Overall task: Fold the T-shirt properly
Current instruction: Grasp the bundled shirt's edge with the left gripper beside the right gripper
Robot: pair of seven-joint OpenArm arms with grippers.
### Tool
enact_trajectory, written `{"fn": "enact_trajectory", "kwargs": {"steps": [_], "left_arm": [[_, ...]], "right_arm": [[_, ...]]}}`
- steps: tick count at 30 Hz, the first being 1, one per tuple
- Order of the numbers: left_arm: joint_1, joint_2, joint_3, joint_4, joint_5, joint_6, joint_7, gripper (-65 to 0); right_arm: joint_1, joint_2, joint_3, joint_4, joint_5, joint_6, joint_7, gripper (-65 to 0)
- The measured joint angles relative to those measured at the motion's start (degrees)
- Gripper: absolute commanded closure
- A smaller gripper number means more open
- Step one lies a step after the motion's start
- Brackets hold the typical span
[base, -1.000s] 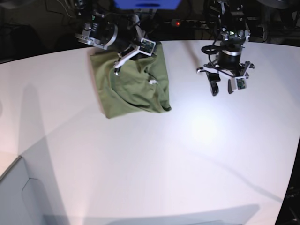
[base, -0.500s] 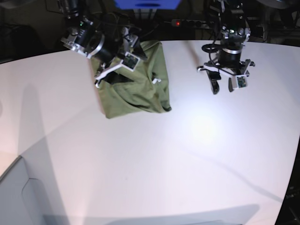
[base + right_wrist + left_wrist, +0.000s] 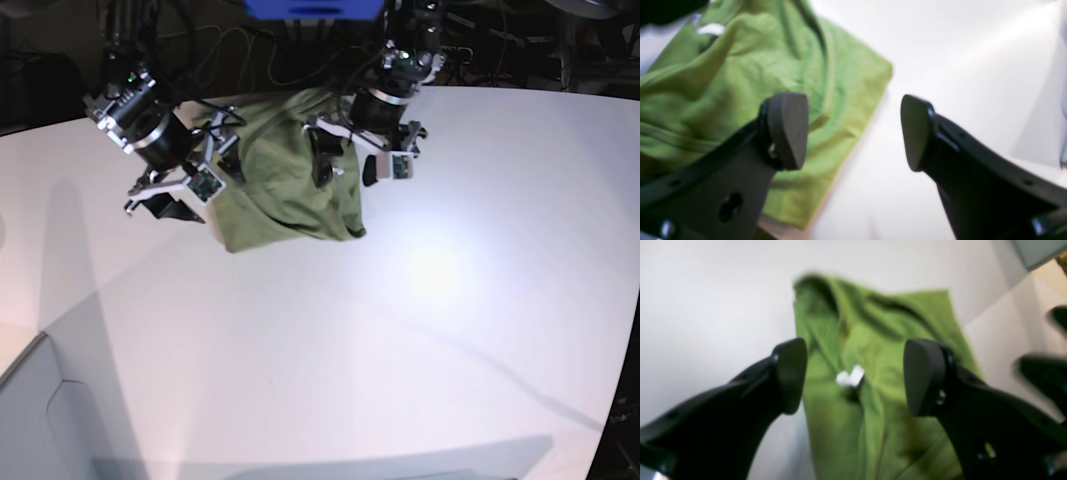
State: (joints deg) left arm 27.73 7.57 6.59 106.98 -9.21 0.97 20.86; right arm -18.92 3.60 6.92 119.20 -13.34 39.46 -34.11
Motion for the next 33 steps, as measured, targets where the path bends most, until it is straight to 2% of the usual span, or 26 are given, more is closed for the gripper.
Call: {"fn": "enact_trajectory", "kwargs": {"steps": [10,15,21,28,33], "left_arm": [[-0.11,-0.17,-0.07,-3.48,-0.04,0.07,0.28,-43.4],[-0.35,-2.25,-0.66,-4.37,-0.02,0.11,-0.02,-43.3],[-0.48,-2.38,-5.49,-4.35,-0.17,0.13,-0.07,-43.3],[-0.04,-2.14,-4.92,-0.77,-0.35,0.09,0.68,-43.3],[1.97,-2.21,-4.20,3.43,-8.72,-0.24,0.11,-43.6]], "right_arm": [[-0.04,0.00,0.02,-0.44,-0.04,0.02,-0.02,-42.0],[-0.04,-0.13,-0.09,-0.44,-0.04,0.00,0.00,-42.0],[-0.20,-0.09,-0.17,-0.46,-0.04,0.02,-0.04,-41.9],[-0.46,-0.15,-0.17,-0.46,0.02,0.00,-0.02,-41.8],[-0.50,-0.13,-0.20,-0.48,0.02,0.00,0.00,-41.7]]}}
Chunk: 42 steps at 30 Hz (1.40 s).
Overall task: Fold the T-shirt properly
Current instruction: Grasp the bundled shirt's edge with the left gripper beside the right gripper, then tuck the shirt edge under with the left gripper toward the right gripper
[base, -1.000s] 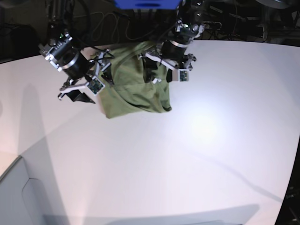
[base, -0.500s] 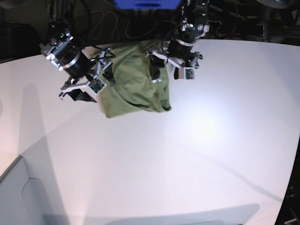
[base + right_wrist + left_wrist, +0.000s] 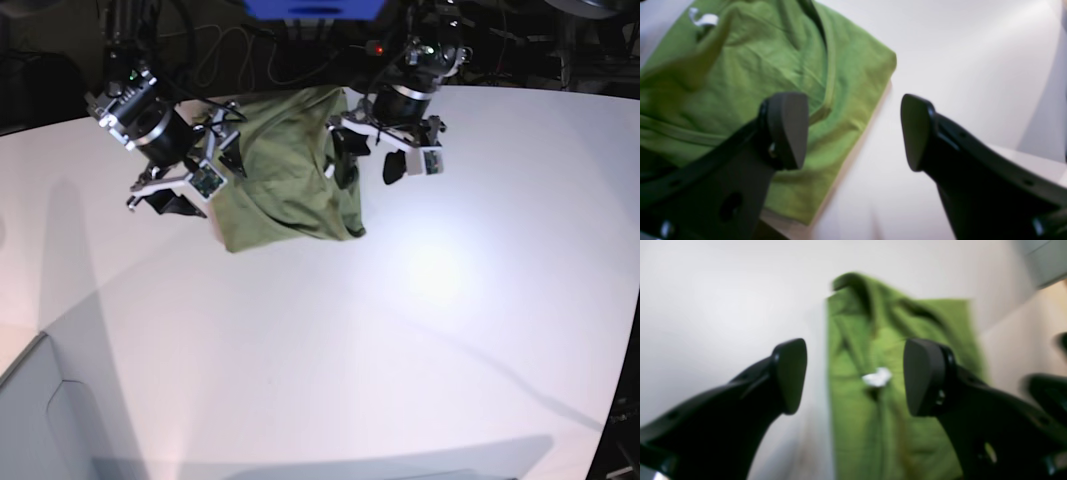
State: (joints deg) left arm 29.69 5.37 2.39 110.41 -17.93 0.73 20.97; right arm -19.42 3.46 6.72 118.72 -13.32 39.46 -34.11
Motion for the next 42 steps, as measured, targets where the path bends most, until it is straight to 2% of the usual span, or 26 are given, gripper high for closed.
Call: {"fn": "enact_trajectory", "kwargs": {"steps": [3,7,15,18,26,30,36,39,42], "left_arm": [[-1.77,-0.50,1.29,-4.17,-3.06,0.24,0.15,-43.7],[-3.85,-0.37,3.23,-9.66,-3.89,0.24,0.24,-43.7],[-4.50,-0.48,2.71,-11.02,-4.13,0.35,0.00,-43.7],[-4.31,-2.47,2.80,-11.52,-4.17,0.31,-0.11,-43.7],[-6.56,-2.69,2.73,-15.63,-4.55,-0.35,-1.75,-42.9],[-6.88,-2.71,2.75,-16.20,-4.59,-0.37,-1.64,-33.1],[-8.94,-2.71,3.08,-18.27,-4.76,-0.44,-1.31,-12.9],[-10.36,-2.69,3.10,-20.31,-5.09,-0.94,-1.49,-1.5],[-11.80,-2.71,3.15,-20.92,-5.03,-0.98,-0.90,0.0]], "right_arm": [[-0.04,-0.02,0.02,-0.02,-0.02,0.02,-0.04,-41.7],[-0.63,-0.02,0.00,-0.02,0.00,0.00,0.02,-41.8],[-1.09,0.02,-0.02,-0.02,-0.02,0.02,-0.04,-41.7],[-1.09,0.04,-0.02,-0.02,0.00,0.00,-0.02,-41.7],[-1.70,0.00,0.15,-0.04,0.00,0.02,-0.02,-41.7],[-1.55,0.02,0.28,-0.04,-0.07,0.02,-0.04,-41.7],[-1.53,0.02,0.33,-0.04,-0.13,0.00,0.00,-41.6],[-1.38,-0.50,3.50,0.02,0.02,0.02,0.17,-41.6],[-0.83,-1.81,7.21,0.15,-0.13,0.07,0.15,-41.6]]}}
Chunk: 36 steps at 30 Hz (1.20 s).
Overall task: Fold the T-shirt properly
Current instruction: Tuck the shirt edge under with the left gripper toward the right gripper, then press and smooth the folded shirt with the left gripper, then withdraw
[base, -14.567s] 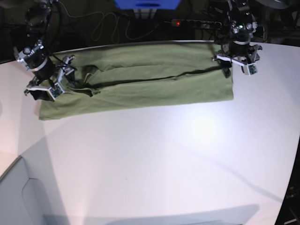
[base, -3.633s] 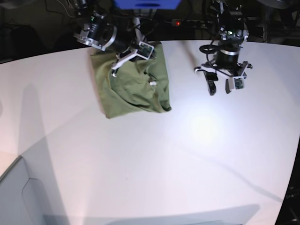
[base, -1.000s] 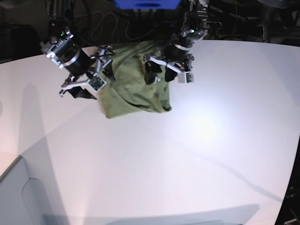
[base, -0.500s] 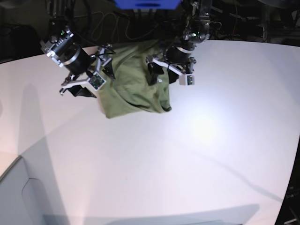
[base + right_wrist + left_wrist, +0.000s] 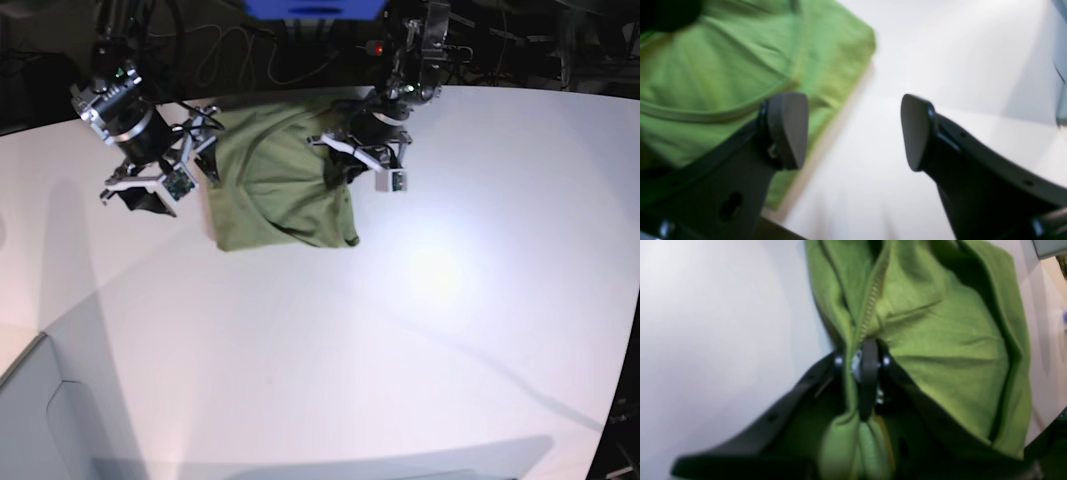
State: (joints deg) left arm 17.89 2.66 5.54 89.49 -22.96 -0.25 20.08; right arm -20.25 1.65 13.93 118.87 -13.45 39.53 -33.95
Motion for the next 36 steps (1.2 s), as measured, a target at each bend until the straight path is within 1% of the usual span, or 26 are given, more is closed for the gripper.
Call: {"fn": "enact_trajectory", "kwargs": {"steps": [3,6,8,10,12,14,15,16,20,22,25,28,30,32,34,36], "left_arm": [[-2.67,-1.62,0.74,-0.35,-0.66,-0.31,5.09,0.0],[-7.89,-4.68,4.81,-1.88,-0.31,-0.42,10.21,0.0],[-12.68,-7.65,9.88,-3.54,0.02,-0.24,12.15,0.0],[-17.88,-10.86,15.87,-6.14,-0.50,-0.42,13.14,0.0],[-23.89,-13.73,23.12,-9.49,-1.07,-0.50,12.87,0.0],[-30.51,-15.26,30.93,-13.25,-1.09,-0.66,12.46,0.0],[-33.68,-15.37,34.34,-14.84,-1.16,-0.72,12.79,0.0],[-36.48,-15.54,38.18,-16.76,-0.72,-0.50,11.87,0.0],[-46.60,-14.99,52.63,-21.88,-0.17,-0.22,11.28,0.0],[-50.84,-13.53,59.12,-24.11,0.50,0.31,10.23,0.0],[-55.28,-10.91,65.81,-27.47,0.98,0.83,9.09,0.0],[-57.94,-8.15,69.51,-30.25,1.62,0.92,8.90,0.0],[-58.86,-6.64,71.12,-30.93,4.20,0.90,9.55,0.0],[-58.69,-5.84,71.19,-31.06,7.23,0.90,9.57,0.0],[-58.51,-5.49,71.19,-31.06,10.05,0.94,9.53,0.0],[-58.49,-4.98,71.19,-31.06,11.50,0.94,10.23,0.0]], "right_arm": [[1.36,-1.03,3.74,0.04,0.17,-0.07,-0.13,-41.6],[1.97,-1.99,7.21,0.09,-0.15,-0.07,-0.46,-41.6],[1.97,-3.10,8.81,0.07,0.15,-0.07,-0.37,-41.6],[2.10,-3.52,10.29,0.09,-0.02,-0.09,-0.24,-41.6],[1.99,-3.52,10.71,0.07,-0.02,-0.04,-0.15,-41.6],[2.01,-3.56,10.64,0.07,-0.02,-0.04,-0.26,-41.6],[1.92,-3.67,10.56,0.09,0.07,-0.09,-0.15,-41.6],[1.97,-3.54,10.60,0.09,0.02,-0.09,-0.15,-41.6],[1.49,-3.56,10.69,0.11,-0.02,-0.07,-0.17,-41.6],[1.49,-3.56,10.78,0.11,-0.07,-0.07,-0.28,-41.6],[1.49,-3.63,10.69,0.11,-0.02,-0.09,-0.13,-41.6],[1.44,-3.65,10.71,0.11,-0.04,-0.07,-0.17,-41.6],[0.83,-3.72,11.06,0.11,0.11,-0.09,-0.11,-41.6],[0.68,-3.82,11.85,0.11,-0.04,-0.04,-0.39,-41.6],[0.74,-4.81,13.42,0.11,-0.04,-0.07,-0.31,-41.6],[0.74,-5.51,14.45,0.04,-0.07,-0.04,-0.37,-41.6]]}}
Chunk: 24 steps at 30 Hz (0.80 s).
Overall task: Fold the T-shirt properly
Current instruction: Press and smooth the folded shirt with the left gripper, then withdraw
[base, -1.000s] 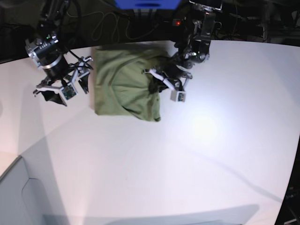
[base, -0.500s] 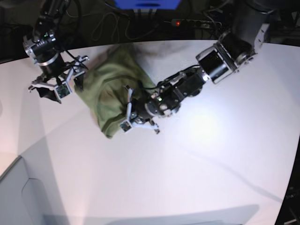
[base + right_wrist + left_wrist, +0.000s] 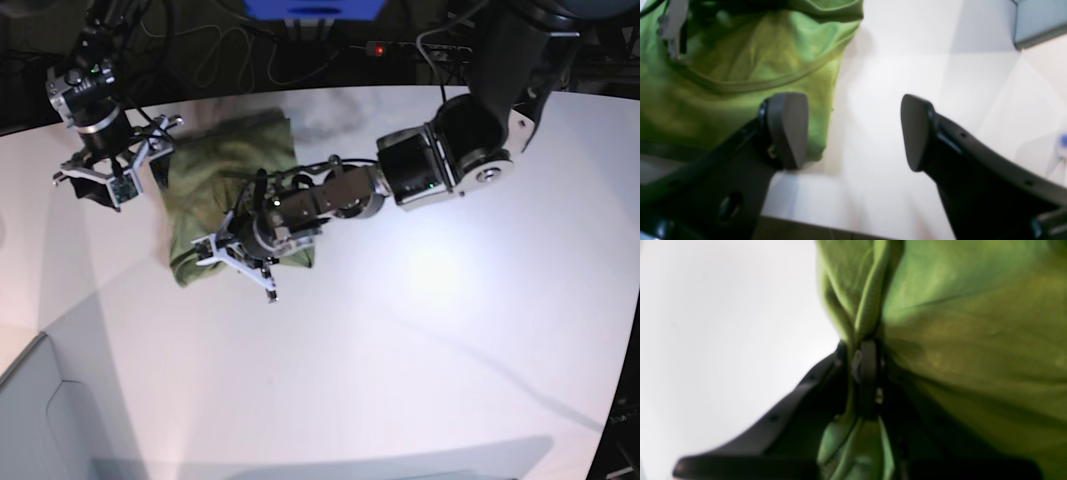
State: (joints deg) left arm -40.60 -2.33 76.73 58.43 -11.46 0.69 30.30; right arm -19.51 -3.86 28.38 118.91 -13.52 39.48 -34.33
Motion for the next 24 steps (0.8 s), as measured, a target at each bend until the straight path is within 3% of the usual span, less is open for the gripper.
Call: {"fn": "enact_trajectory", "kwargs": {"steps": [1,3,8,11,13,18,24], "left_arm": [[-0.02,0.44,0.00,-0.07,1.18,0.15,0.57,-0.3],[0.13,0.76,0.02,0.00,2.69,0.17,1.70,-9.9],[-0.37,0.90,-0.15,1.64,4.46,1.29,4.76,-48.6],[-0.02,-0.07,-2.29,5.55,3.30,0.37,6.58,-63.8],[0.92,-1.53,-5.27,9.29,2.23,-1.33,8.57,-65.0],[1.03,-3.98,-12.98,17.42,2.86,-0.96,11.96,-65.0],[2.60,-6.38,-20.94,22.97,11.10,-0.92,11.96,-65.0]], "right_arm": [[0.07,-0.13,0.37,0.00,0.02,0.00,0.00,-41.6],[0.11,-0.11,0.37,0.00,0.02,0.00,0.02,-41.6],[0.09,-0.11,0.28,0.00,0.02,0.00,0.00,-41.6],[0.09,-0.11,0.22,0.00,0.04,-0.02,0.02,-41.6],[-0.04,-0.11,0.22,0.00,0.02,0.00,0.00,-41.6],[-0.39,-0.11,0.02,-0.02,0.02,0.02,0.00,-41.6],[-1.36,-0.11,-0.07,0.00,0.09,0.00,0.26,-41.4]]}}
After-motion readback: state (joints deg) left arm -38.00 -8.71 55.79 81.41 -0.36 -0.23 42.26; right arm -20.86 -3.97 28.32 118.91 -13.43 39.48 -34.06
